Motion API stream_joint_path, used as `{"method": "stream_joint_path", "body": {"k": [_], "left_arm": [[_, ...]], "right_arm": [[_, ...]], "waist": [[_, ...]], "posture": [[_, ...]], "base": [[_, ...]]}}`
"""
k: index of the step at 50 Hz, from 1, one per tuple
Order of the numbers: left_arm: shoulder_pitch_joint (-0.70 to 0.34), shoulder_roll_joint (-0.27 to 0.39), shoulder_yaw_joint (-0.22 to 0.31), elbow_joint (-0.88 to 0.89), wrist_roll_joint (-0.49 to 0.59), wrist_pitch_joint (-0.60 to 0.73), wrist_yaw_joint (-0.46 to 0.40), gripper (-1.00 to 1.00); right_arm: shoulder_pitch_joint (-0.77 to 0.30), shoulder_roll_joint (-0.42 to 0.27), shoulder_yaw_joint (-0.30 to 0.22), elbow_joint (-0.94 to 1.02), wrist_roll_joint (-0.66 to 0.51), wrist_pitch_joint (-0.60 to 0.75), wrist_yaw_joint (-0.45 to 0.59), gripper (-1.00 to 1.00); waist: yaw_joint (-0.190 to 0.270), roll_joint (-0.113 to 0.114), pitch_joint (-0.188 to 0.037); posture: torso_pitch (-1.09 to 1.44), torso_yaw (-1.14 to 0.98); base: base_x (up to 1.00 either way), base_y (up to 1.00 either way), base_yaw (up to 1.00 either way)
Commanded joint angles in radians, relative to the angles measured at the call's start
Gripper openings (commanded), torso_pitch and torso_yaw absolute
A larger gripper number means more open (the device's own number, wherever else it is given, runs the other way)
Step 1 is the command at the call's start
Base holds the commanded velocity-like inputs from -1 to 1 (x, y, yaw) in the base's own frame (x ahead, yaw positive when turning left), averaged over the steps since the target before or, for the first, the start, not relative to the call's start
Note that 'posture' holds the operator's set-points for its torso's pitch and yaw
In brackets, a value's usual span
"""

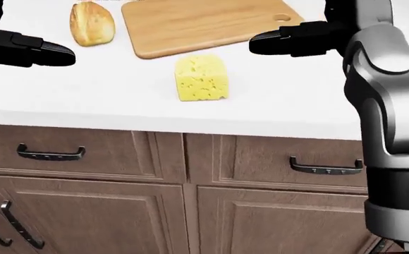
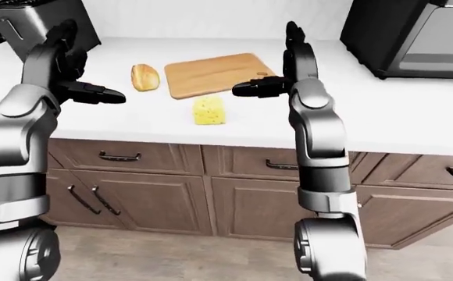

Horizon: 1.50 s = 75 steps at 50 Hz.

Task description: Place the bread and cheese on the cutting board.

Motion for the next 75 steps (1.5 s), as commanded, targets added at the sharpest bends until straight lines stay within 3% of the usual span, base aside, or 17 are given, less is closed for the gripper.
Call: {"method": "stream_joint_path", "body": {"k": [1, 6, 8, 15, 18, 24, 27, 30, 39, 43, 44, 54, 58, 59, 64, 71, 75], "left_arm": [[-0.039, 0.017, 0.014, -0.014, 0.003, -0.042, 0.006, 1.0], [-0.043, 0.014, 0.009, -0.032, 0.004, -0.023, 0.006, 1.0], [-0.044, 0.014, 0.009, -0.038, 0.005, -0.016, 0.005, 1.0], [-0.043, 0.014, 0.012, -0.028, 0.007, -0.027, 0.004, 1.0], [-0.043, 0.014, 0.013, -0.026, 0.004, -0.027, 0.004, 1.0], [-0.028, 0.008, 0.012, -0.041, 0.002, -0.026, 0.008, 1.0], [-0.031, 0.009, 0.012, -0.035, 0.001, -0.028, 0.007, 1.0], [-0.032, 0.011, 0.011, -0.046, 0.002, -0.017, 0.007, 1.0], [-0.045, 0.003, 0.004, -0.018, 0.006, -0.031, 0.008, 1.0], [-0.052, -0.003, -0.001, -0.02, 0.009, -0.025, 0.01, 1.0], [-0.051, -0.004, -0.001, -0.015, 0.011, -0.031, 0.01, 1.0], [-0.056, -0.001, 0.002, -0.014, 0.017, -0.029, 0.001, 1.0], [-0.05, 0.004, 0.008, -0.02, 0.013, -0.026, 0.002, 1.0], [-0.048, 0.003, 0.007, -0.019, 0.013, -0.029, 0.004, 1.0], [-0.046, 0.0, 0.003, -0.028, 0.015, -0.025, 0.007, 1.0], [-0.058, -0.008, -0.004, -0.02, 0.021, -0.025, 0.008, 1.0], [-0.064, -0.015, -0.011, -0.003, 0.03, -0.035, 0.004, 1.0]], "right_arm": [[-0.04, -0.011, -0.012, -0.032, 0.003, -0.04, 0.0, 1.0], [-0.034, -0.016, -0.01, -0.066, 0.008, -0.032, 0.007, 1.0], [-0.033, -0.017, -0.011, -0.065, 0.01, -0.029, 0.01, 1.0], [-0.025, -0.009, -0.01, -0.054, 0.013, -0.034, 0.002, 1.0], [-0.026, -0.009, -0.011, -0.049, 0.014, -0.039, 0.002, 1.0], [-0.015, -0.005, -0.01, -0.049, 0.012, -0.049, -0.003, 1.0], [-0.016, -0.005, -0.011, -0.051, 0.014, -0.05, -0.004, 1.0], [-0.018, -0.005, -0.008, -0.059, 0.015, -0.041, -0.004, 1.0], [-0.03, -0.014, -0.013, -0.038, 0.011, -0.047, -0.001, 1.0], [-0.016, -0.01, -0.009, -0.04, 0.008, -0.058, -0.004, 1.0], [-0.013, -0.011, -0.006, -0.043, 0.0, -0.058, -0.009, 1.0], [-0.021, -0.001, -0.006, -0.036, -0.004, -0.062, -0.013, 1.0], [-0.022, -0.003, -0.006, -0.041, -0.002, -0.059, -0.011, 1.0], [-0.022, -0.004, -0.006, -0.043, -0.003, -0.055, -0.011, 1.0], [-0.003, -0.001, -0.006, -0.065, 0.002, -0.039, 0.0, 1.0], [-0.007, -0.002, -0.002, -0.05, -0.008, -0.056, 0.002, 1.0], [-0.007, -0.005, -0.012, -0.047, -0.002, -0.054, 0.005, 1.0]], "waist": [[0.001, -0.001, -0.034], [0.003, 0.0, -0.065], [0.004, -0.006, 0.011], [0.014, -0.06, -0.044], [0.011, -0.062, -0.031], [0.001, 0.0, -0.015], [-0.008, 0.069, -0.033], [-0.006, 0.078, -0.031], [0.007, -0.002, -0.027], [0.013, -0.1, -0.045], [0.008, -0.057, -0.036], [0.005, 0.001, -0.03], [-0.008, 0.098, -0.046], [-0.001, 0.05, -0.036], [0.002, 0.046, -0.042], [0.027, -0.062, -0.022], [0.024, -0.027, -0.024]], "posture": [[0.0, 0.0], [0.0, 0.0], [0.0, 0.0], [0.0, 0.0], [0.0, 0.0], [0.0, 0.0], [0.0, 0.0], [0.0, 0.0], [0.0, 0.0], [0.0, 0.0], [0.0, 0.0], [0.0, 0.0], [0.0, 0.0], [0.0, 0.0], [0.0, 0.0], [0.0, 0.0], [0.0, 0.0]], "base": [[0.0, 0.0, 0.0], [0.11, 0.0, 0.0], [0.51, 0.0, 0.0], [0.36, 0.0, 0.0], [0.12, 0.0, 0.0], [0.14, 0.0, 0.0], [0.12, 0.0, 0.0], [0.12, 0.0, 0.0], [0.13, 0.0, 0.0], [0.13, 0.0, 0.0], [0.13, 0.0, 0.0], [0.08, 0.0, 0.0], [0.08, 0.0, 0.0], [0.08, 0.0, 0.0], [0.08, 0.0, 0.0], [0.03, 0.0, 0.0], [0.0, 0.0, 0.0]]}}
